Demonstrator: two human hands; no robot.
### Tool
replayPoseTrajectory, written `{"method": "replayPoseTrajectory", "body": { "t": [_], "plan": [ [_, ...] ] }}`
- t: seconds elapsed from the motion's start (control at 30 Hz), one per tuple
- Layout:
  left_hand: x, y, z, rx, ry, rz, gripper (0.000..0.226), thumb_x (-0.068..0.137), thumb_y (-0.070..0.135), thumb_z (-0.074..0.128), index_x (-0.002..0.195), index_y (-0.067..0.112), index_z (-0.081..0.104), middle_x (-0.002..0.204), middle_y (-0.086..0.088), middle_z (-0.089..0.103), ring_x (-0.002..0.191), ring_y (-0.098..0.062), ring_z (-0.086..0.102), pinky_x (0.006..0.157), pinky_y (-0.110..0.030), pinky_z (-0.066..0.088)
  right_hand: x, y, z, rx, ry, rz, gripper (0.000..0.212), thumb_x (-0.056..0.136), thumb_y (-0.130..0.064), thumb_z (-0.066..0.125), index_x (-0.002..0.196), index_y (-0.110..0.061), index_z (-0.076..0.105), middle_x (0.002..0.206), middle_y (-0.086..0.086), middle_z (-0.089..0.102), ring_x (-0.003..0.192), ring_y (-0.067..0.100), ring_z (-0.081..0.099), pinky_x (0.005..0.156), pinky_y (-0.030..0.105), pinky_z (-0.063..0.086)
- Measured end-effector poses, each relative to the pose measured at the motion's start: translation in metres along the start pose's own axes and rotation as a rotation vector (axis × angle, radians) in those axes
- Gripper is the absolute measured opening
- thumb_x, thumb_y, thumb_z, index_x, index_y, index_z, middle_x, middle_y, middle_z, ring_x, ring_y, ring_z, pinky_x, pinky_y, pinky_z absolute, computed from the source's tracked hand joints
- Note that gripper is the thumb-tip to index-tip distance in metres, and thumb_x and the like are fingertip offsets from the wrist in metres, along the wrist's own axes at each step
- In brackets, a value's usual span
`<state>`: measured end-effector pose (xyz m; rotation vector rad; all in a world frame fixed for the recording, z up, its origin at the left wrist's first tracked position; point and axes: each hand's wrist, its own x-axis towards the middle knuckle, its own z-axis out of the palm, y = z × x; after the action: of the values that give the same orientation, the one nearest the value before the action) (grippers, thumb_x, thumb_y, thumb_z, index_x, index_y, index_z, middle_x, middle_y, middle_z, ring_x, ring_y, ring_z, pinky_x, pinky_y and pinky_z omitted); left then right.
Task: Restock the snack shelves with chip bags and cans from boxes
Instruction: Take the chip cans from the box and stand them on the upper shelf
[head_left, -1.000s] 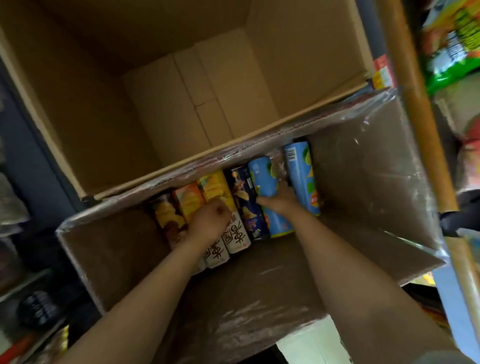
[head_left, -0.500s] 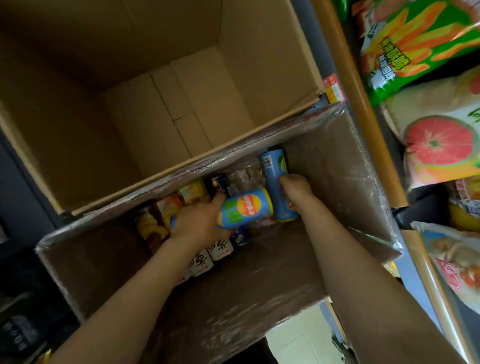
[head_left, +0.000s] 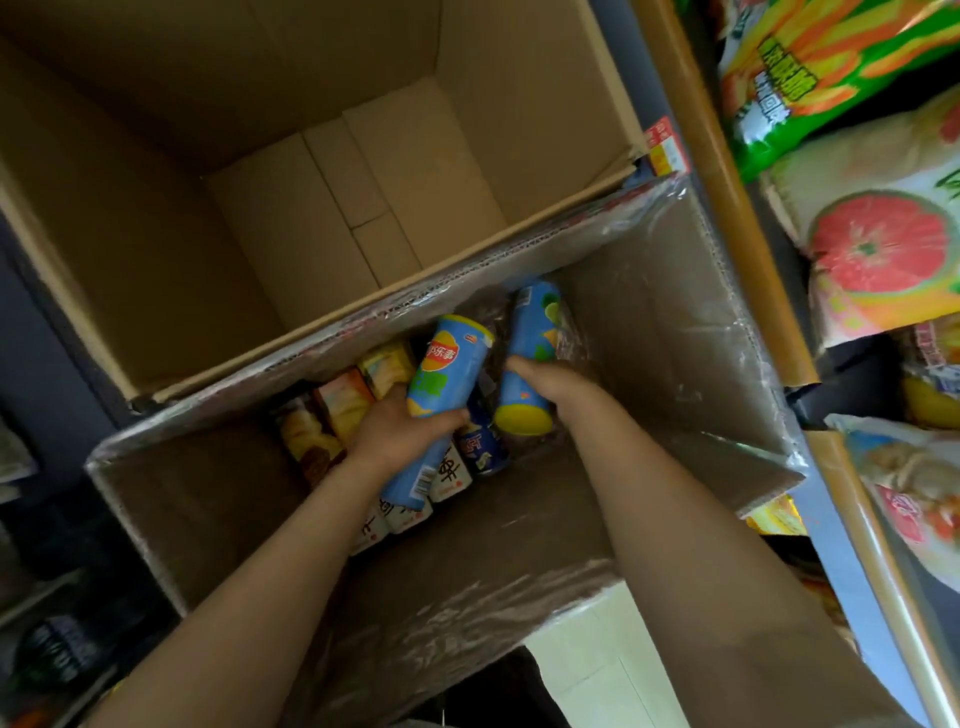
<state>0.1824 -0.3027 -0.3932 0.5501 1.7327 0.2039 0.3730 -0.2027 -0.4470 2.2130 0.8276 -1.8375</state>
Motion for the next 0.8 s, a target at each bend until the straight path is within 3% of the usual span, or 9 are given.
{"method": "replayPoseTrajectory", "body": {
  "t": [0.13, 0.2, 0.3, 0.37, 0.5, 0.57, 0.63, 0.7, 0.8],
  "plan": [
    [-0.035, 0.015, 0.007, -0.341, -0.093, -0.031, 0.07, 0.048, 0.059, 0.081, 0.106, 0.024, 0.064, 0.098, -0.007, 0.074, 0.083, -0.026, 0.072, 0.078, -0.042, 0.06, -0.06, -0.008, -0.027, 0.118, -0.182, -0.044, 0.03, 0.092, -0.034, 0.064, 0.11, -0.01, 0.066, 0.108, 0.019, 0.066, 0.082, 0.028, 0.064, 0.089, 0.044, 0.051],
    [-0.057, 0.027, 0.013, -0.451, -0.132, 0.008, 0.052, 0.066, 0.047, 0.083, 0.105, 0.019, 0.065, 0.099, -0.012, 0.074, 0.076, -0.024, 0.071, 0.071, -0.038, 0.059, -0.1, -0.004, -0.043, 0.191, -0.206, -0.153, 0.041, 0.092, -0.031, 0.064, 0.128, -0.011, 0.059, 0.115, 0.017, 0.068, 0.091, 0.027, 0.067, 0.09, 0.043, 0.054],
    [-0.095, 0.05, 0.025, -0.584, -0.181, 0.088, 0.041, 0.081, 0.035, 0.078, 0.115, 0.017, 0.065, 0.105, -0.015, 0.074, 0.076, -0.023, 0.072, 0.066, -0.035, 0.058, -0.173, 0.013, -0.067, 0.342, -0.257, -0.358, 0.048, 0.097, -0.024, 0.059, 0.138, -0.04, 0.041, 0.115, -0.002, 0.071, 0.091, 0.016, 0.073, 0.074, 0.031, 0.058],
    [-0.129, 0.07, 0.032, -0.646, -0.216, 0.155, 0.046, 0.081, 0.035, 0.077, 0.122, 0.018, 0.063, 0.107, -0.011, 0.075, 0.082, -0.024, 0.073, 0.07, -0.037, 0.06, -0.222, 0.03, -0.082, 0.41, -0.274, -0.448, 0.053, 0.096, -0.026, 0.06, 0.134, -0.054, 0.036, 0.125, -0.011, 0.067, 0.103, 0.016, 0.071, 0.081, 0.033, 0.057],
    [-0.206, 0.102, 0.051, -0.681, -0.292, 0.331, 0.056, 0.077, 0.036, 0.077, 0.128, 0.018, 0.061, 0.116, -0.012, 0.073, 0.096, -0.031, 0.071, 0.086, -0.048, 0.058, -0.299, 0.08, -0.113, 0.461, -0.21, -0.641, 0.05, 0.101, -0.028, 0.054, 0.142, -0.049, 0.035, 0.136, -0.021, 0.058, 0.116, 0.009, 0.065, 0.089, 0.032, 0.056],
    [-0.249, 0.11, 0.063, -0.651, -0.31, 0.424, 0.057, 0.075, 0.038, 0.073, 0.127, 0.018, 0.06, 0.111, -0.01, 0.074, 0.091, -0.028, 0.072, 0.079, -0.045, 0.061, -0.339, 0.104, -0.129, 0.442, -0.118, -0.775, 0.04, 0.106, -0.029, 0.042, 0.144, -0.039, 0.04, 0.144, -0.017, 0.052, 0.121, -0.003, 0.058, 0.092, 0.023, 0.053],
    [-0.291, 0.113, 0.081, -0.654, -0.354, 0.484, 0.056, 0.076, 0.039, 0.072, 0.127, 0.017, 0.061, 0.111, -0.01, 0.075, 0.088, -0.026, 0.074, 0.073, -0.041, 0.062, -0.379, 0.129, -0.146, 0.466, -0.027, -0.885, 0.034, 0.106, -0.034, 0.042, 0.139, -0.039, 0.051, 0.147, -0.01, 0.051, 0.125, -0.002, 0.055, 0.096, 0.026, 0.052],
    [-0.333, 0.118, 0.102, -0.661, -0.403, 0.553, 0.053, 0.077, 0.039, 0.075, 0.124, 0.017, 0.063, 0.109, -0.011, 0.075, 0.086, -0.025, 0.074, 0.074, -0.041, 0.062, -0.418, 0.157, -0.165, 0.476, 0.062, -0.993, 0.035, 0.102, -0.028, 0.048, 0.131, -0.042, 0.06, 0.134, -0.006, 0.064, 0.12, 0.013, 0.063, 0.096, 0.04, 0.054],
    [-0.401, 0.123, 0.136, -0.673, -0.422, 0.671, 0.042, 0.068, 0.043, 0.069, 0.104, 0.023, 0.068, 0.083, -0.004, 0.077, 0.065, -0.018, 0.072, 0.062, -0.034, 0.059, -0.48, 0.204, -0.192, 0.415, 0.126, -1.167, 0.063, 0.092, 0.008, 0.043, 0.14, -0.032, 0.052, 0.082, 0.009, 0.076, 0.074, 0.025, 0.071, 0.07, 0.033, 0.056]
  ]
}}
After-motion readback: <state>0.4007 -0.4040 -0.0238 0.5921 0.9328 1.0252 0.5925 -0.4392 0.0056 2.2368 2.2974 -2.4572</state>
